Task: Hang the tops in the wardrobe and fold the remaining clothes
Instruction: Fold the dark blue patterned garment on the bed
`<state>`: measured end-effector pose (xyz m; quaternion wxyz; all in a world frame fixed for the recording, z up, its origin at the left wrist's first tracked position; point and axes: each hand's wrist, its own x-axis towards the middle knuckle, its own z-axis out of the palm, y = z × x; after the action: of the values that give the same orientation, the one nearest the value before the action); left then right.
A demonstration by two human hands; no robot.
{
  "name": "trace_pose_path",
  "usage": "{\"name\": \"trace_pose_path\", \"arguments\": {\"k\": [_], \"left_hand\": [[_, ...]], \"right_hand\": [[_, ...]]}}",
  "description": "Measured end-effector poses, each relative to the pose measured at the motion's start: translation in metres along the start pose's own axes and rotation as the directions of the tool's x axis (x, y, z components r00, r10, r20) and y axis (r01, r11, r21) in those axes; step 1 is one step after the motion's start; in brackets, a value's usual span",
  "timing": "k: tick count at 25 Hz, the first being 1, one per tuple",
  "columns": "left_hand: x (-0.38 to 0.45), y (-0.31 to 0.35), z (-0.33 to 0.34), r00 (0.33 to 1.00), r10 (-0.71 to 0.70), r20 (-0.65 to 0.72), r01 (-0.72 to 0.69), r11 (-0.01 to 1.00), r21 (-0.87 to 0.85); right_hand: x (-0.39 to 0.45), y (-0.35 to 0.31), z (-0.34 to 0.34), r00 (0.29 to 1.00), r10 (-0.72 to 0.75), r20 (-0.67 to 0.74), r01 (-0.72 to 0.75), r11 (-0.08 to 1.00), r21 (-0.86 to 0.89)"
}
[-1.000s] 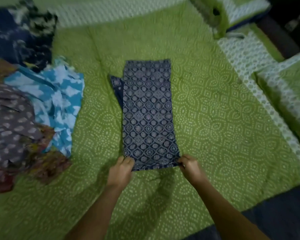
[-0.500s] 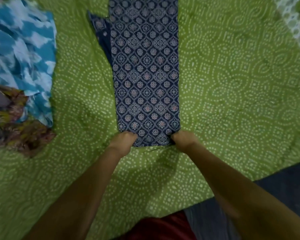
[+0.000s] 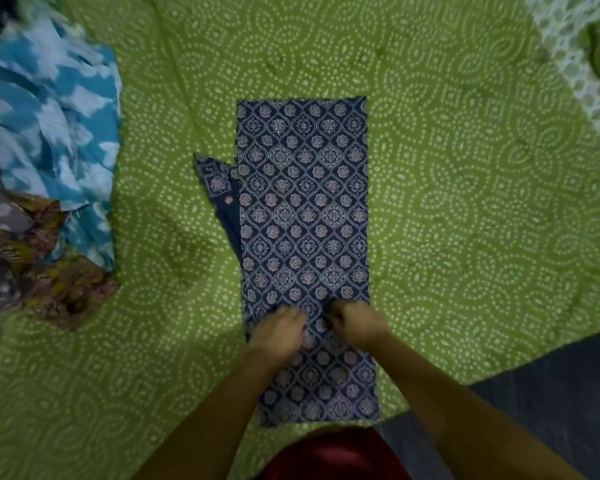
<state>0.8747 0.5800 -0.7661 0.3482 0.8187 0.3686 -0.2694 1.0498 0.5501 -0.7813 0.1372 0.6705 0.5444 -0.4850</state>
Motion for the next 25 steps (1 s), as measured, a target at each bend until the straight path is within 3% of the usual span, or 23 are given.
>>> {"name": "trace_pose_path", "arguments": {"k": [1,2,3,6,8,10,12,13,14,15,16,17,18,20,22,23,24,25], "left_hand": [[0.029,-0.004,-0.02,0.975,-0.03,-0.222,0.023,0.999,-0.033],[0.061,-0.011,-0.042,0.941,-0.064,-0.331,0.052,0.998,-0.045],[0.091,-0.02,-0.063,0.936,-0.083,-0.341,0.068,0.996,-0.057],[0.144,-0.05,-0.063,0.949,-0.02,-0.314,0.108,0.958,0.265],[0.174,-0.086,-0.081,0.912,-0.048,-0.406,0.182,0.937,0.297],[0.208,-0.11,-0.124,0.797,-0.212,-0.566,0.367,0.914,0.175],[0.225,-0.111,-0.166,0.712,-0.351,-0.607,0.482,0.874,0.059],[0.226,-0.103,-0.174,0.747,-0.293,-0.596,0.428,0.899,0.093],[0.222,-0.093,-0.172,0.833,-0.141,-0.536,0.286,0.938,0.198],[0.212,-0.084,-0.159,0.906,0.081,-0.416,0.075,0.935,0.345],[0.201,-0.083,-0.146,0.938,0.237,-0.254,-0.105,0.89,0.443],[0.198,-0.093,-0.144,0.944,0.271,-0.187,-0.151,0.861,0.485],[0.205,-0.11,-0.154,0.946,0.22,-0.236,-0.082,0.871,0.484],[0.23,-0.138,-0.186,0.905,-0.011,-0.425,0.206,0.886,0.415],[0.246,-0.143,-0.226,0.845,-0.177,-0.505,0.317,0.926,0.207],[0.247,-0.136,-0.236,0.794,-0.25,-0.554,0.334,0.941,0.053],[0.241,-0.13,-0.238,0.7,-0.339,-0.629,0.332,0.934,-0.134],[0.228,-0.128,-0.234,0.558,-0.458,-0.693,0.306,0.889,-0.341]], "right_hand": [[0.023,0.002,-0.014,0.968,-0.04,-0.248,0.054,0.997,0.053],[0.05,0.003,-0.031,0.901,-0.082,-0.427,0.12,0.991,0.063],[0.078,0.001,-0.048,0.859,-0.144,-0.491,0.169,0.986,0.006],[0.138,0.012,-0.072,0.862,-0.304,-0.406,0.146,0.915,-0.376],[0.173,0.037,-0.101,0.841,-0.303,-0.448,0.058,0.874,-0.482],[0.199,0.046,-0.14,0.774,-0.194,-0.603,-0.11,0.897,-0.429],[0.204,0.029,-0.168,0.676,-0.074,-0.733,-0.19,0.944,-0.27],[0.203,0.018,-0.172,0.713,-0.113,-0.692,-0.099,0.961,-0.26],[0.2,0.009,-0.169,0.782,-0.252,-0.57,0.066,0.943,-0.327],[0.194,0.003,-0.159,0.829,-0.433,-0.354,0.248,0.852,-0.461],[0.189,0.005,-0.154,0.822,-0.557,-0.117,0.376,0.686,-0.622],[0.192,0.014,-0.163,0.806,-0.592,0.029,0.425,0.543,-0.725],[0.204,0.022,-0.18,0.793,-0.61,0.001,0.38,0.492,-0.784],[0.237,0.032,-0.217,0.804,-0.5,-0.322,0.146,0.691,-0.708],[0.254,0.023,-0.25,0.731,-0.287,-0.619,-0.073,0.869,-0.49],[0.257,0.016,-0.255,0.687,-0.19,-0.702,-0.125,0.92,-0.371],[0.254,0.005,-0.25,0.654,-0.117,-0.747,-0.125,0.958,-0.259],[0.246,-0.007,-0.234,0.635,-0.068,-0.77,-0.091,0.983,-0.162]]}}
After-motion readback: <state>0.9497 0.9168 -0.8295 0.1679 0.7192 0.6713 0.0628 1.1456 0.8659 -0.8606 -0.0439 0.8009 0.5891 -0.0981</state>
